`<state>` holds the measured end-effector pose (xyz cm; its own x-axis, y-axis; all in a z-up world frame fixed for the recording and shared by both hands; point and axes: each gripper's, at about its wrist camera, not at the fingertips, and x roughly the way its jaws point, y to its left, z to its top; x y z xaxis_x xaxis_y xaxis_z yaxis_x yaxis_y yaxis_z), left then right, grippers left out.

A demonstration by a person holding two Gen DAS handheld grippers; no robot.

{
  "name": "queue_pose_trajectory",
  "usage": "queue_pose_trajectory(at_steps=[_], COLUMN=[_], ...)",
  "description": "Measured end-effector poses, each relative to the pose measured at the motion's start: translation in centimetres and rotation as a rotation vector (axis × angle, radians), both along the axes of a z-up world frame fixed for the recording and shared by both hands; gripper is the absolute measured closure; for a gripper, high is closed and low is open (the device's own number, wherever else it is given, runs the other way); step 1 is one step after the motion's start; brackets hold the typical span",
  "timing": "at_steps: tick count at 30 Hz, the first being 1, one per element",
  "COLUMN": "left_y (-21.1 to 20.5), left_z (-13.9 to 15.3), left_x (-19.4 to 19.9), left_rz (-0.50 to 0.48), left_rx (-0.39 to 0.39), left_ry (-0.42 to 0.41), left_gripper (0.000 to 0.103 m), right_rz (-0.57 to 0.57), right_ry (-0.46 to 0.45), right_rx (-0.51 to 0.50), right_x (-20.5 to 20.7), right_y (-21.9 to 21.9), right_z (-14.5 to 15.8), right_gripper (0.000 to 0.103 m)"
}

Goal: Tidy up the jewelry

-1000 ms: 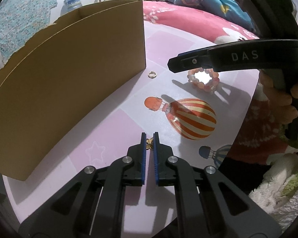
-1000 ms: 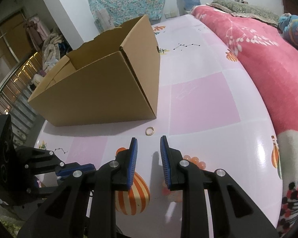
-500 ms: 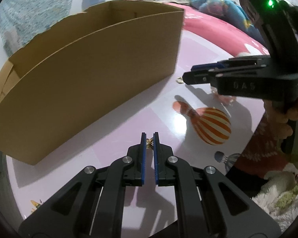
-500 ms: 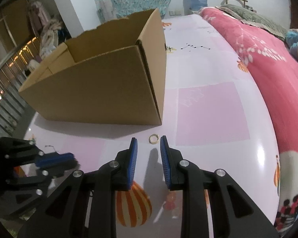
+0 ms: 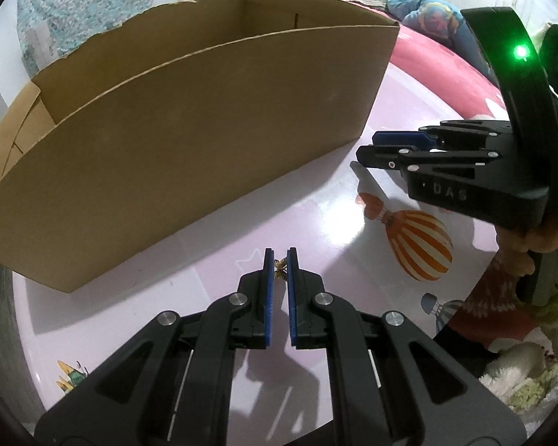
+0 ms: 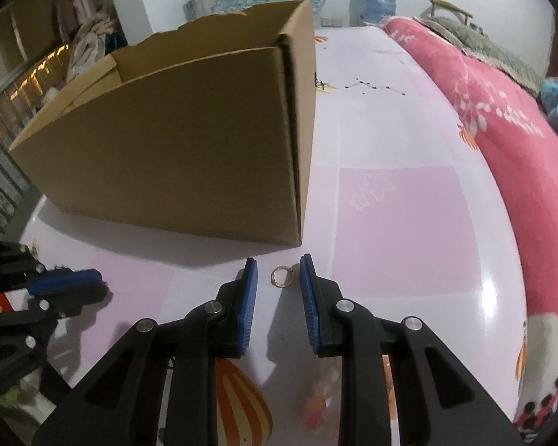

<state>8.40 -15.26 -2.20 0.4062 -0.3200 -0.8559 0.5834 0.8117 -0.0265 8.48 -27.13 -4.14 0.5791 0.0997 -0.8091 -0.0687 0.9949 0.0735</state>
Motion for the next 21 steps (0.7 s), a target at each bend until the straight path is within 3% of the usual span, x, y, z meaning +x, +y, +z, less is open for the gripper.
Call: queue_pose_trajectory(at_steps=[5, 21], left_y=[-0.13, -0.06], left_z=[0.04, -0.22], left_x=[-0.16, 0.0], left_rz=[0.005, 0.02], left_rx=[0.002, 0.012], left_ry=[-0.002, 0.002], left_gripper=[0.097, 0.097], right_rz=[0.032, 0.007], right_ry=[0.006, 0.01], right_rx=[-0.014, 0.016], right_x=[0.05, -0.53], right_y=[0.42, 0.08], right_z=[0.01, 0.03], right_gripper=[0.091, 0.093])
